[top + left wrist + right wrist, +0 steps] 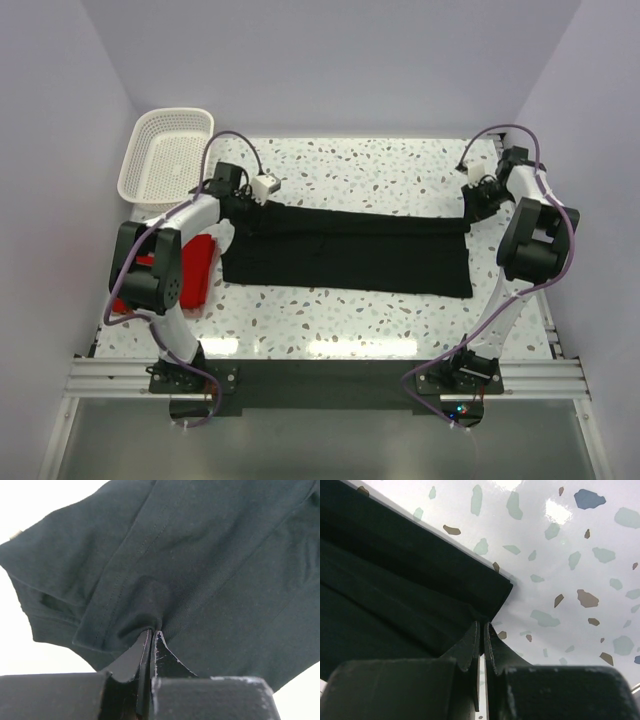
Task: Fold and stack the t-shirts
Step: Fold the tshirt
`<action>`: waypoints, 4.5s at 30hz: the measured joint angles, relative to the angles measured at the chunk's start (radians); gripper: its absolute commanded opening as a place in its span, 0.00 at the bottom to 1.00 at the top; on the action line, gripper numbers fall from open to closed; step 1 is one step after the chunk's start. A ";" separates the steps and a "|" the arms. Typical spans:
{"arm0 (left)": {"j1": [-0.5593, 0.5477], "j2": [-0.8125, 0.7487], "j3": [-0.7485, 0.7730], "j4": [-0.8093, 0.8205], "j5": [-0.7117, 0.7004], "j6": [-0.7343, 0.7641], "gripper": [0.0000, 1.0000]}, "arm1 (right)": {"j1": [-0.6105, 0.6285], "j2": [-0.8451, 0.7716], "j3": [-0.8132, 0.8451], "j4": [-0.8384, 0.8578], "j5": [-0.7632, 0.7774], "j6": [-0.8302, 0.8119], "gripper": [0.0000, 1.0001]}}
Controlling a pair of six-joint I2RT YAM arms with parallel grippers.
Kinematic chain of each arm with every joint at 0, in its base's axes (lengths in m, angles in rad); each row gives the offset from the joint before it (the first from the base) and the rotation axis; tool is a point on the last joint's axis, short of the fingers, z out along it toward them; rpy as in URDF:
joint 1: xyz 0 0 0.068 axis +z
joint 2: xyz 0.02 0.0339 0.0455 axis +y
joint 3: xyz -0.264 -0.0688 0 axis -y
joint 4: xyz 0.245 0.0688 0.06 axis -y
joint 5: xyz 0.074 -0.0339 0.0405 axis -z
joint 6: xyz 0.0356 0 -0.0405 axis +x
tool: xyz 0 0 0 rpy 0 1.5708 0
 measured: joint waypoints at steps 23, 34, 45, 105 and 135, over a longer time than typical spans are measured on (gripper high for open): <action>0.000 0.036 -0.013 -0.008 0.004 0.023 0.27 | -0.002 -0.008 0.010 -0.093 0.067 -0.144 0.40; 0.000 -0.063 -0.003 -0.068 0.079 0.116 0.50 | 0.014 -0.016 0.172 -0.213 0.067 -0.168 0.49; -0.154 0.126 0.370 -0.145 0.170 0.238 0.55 | 0.142 0.080 0.226 -0.260 0.080 -0.175 0.52; -0.324 0.190 0.341 -0.301 0.228 0.349 0.49 | 0.146 0.018 0.027 -0.353 0.189 -0.301 0.38; 0.169 0.130 0.164 -0.131 0.188 -0.183 0.52 | 0.502 -0.060 0.066 -0.069 -0.200 0.347 0.40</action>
